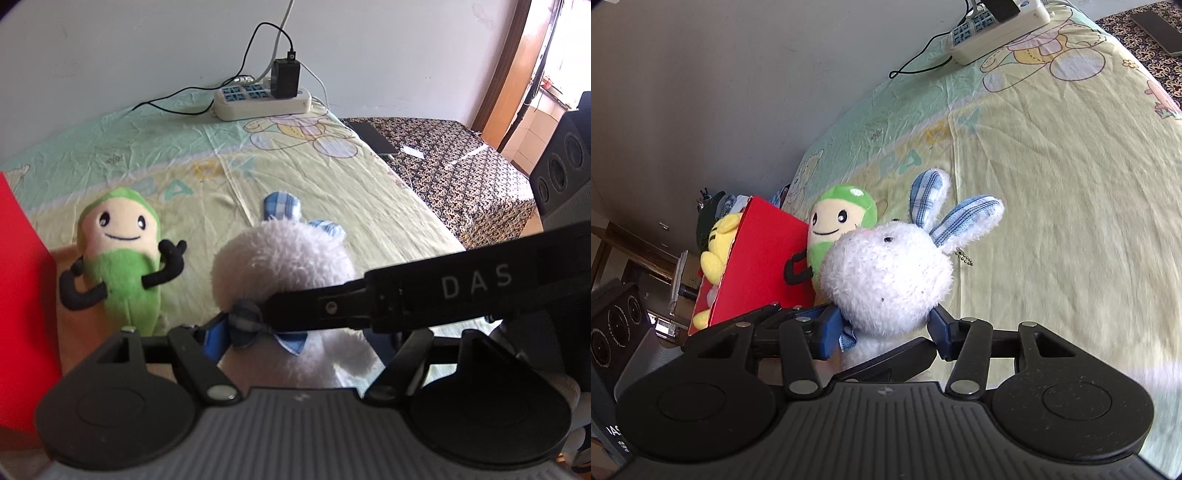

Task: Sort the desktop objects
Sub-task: 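Lift the white bear with the right gripper and carry it over the red box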

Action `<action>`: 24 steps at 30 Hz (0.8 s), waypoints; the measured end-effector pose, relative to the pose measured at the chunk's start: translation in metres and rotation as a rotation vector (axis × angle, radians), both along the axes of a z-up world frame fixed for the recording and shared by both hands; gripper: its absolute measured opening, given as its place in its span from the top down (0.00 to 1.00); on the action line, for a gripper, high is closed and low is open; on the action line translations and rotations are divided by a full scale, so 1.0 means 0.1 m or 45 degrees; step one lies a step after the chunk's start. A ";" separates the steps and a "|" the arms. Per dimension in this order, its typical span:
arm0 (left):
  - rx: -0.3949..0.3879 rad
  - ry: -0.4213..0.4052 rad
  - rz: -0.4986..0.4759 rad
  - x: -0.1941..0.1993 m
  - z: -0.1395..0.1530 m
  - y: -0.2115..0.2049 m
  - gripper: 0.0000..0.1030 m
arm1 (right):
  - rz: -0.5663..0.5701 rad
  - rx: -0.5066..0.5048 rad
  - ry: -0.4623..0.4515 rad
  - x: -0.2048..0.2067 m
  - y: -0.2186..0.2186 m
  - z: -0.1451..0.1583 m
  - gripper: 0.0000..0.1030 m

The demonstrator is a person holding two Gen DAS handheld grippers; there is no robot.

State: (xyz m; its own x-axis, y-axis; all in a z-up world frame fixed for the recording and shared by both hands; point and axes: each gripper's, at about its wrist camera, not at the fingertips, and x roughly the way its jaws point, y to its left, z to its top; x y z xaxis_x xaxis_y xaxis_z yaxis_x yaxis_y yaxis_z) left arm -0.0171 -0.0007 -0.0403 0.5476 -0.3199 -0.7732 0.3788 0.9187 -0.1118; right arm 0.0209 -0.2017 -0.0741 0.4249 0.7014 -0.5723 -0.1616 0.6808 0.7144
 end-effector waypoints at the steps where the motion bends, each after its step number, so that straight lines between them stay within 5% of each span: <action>1: -0.001 -0.001 -0.002 -0.05 0.01 0.04 0.27 | 0.003 -0.002 0.001 -0.05 0.03 0.01 0.48; 24: -0.009 -0.002 -0.134 -1.01 0.17 1.72 0.27 | 0.088 -0.151 0.012 -0.98 1.75 0.26 0.49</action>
